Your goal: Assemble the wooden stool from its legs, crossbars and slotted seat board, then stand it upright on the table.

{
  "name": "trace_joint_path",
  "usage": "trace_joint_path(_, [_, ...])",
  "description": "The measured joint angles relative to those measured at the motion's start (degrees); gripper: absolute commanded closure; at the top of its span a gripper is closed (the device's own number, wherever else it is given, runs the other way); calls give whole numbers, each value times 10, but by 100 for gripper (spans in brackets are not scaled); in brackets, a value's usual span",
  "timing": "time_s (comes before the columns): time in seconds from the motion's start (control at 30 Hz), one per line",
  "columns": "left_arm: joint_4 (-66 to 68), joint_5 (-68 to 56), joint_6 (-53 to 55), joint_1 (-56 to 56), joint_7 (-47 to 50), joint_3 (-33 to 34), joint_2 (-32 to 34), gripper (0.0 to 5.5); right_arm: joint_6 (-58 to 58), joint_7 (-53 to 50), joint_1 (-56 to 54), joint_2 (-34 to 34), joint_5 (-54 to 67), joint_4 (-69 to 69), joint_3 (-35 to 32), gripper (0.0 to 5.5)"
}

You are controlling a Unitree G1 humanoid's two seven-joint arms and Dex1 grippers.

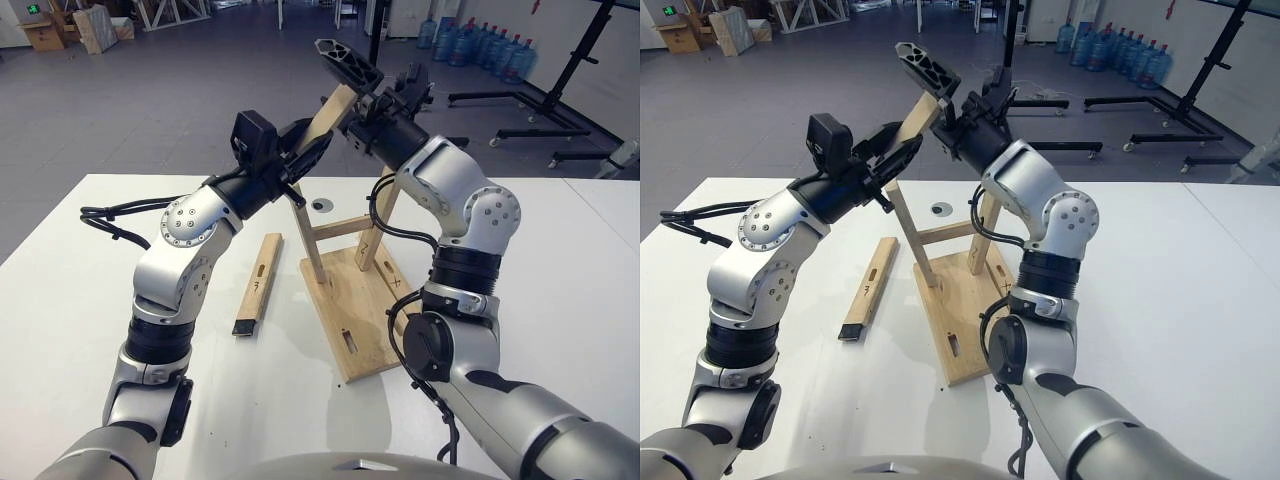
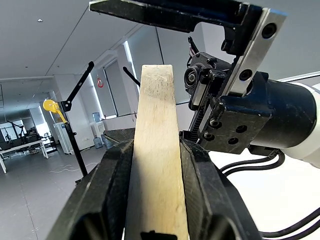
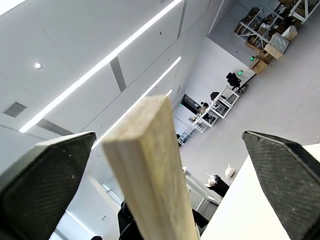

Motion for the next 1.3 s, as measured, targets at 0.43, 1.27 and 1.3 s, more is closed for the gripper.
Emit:
trace_joint_path(0.43, [0, 14, 0, 10, 5, 0, 2, 422, -22, -1, 17, -15, 9, -4, 26, 121])
trace_joint_path(1.27, [0, 24, -6, 11, -7, -3, 1, 422, -49, -10, 27, -21, 21, -3, 50, 505])
trace_joint_path(1.3, [0, 25, -7, 11, -7, -3, 1, 422, -49, -11, 28, -24, 21, -3, 51, 508])
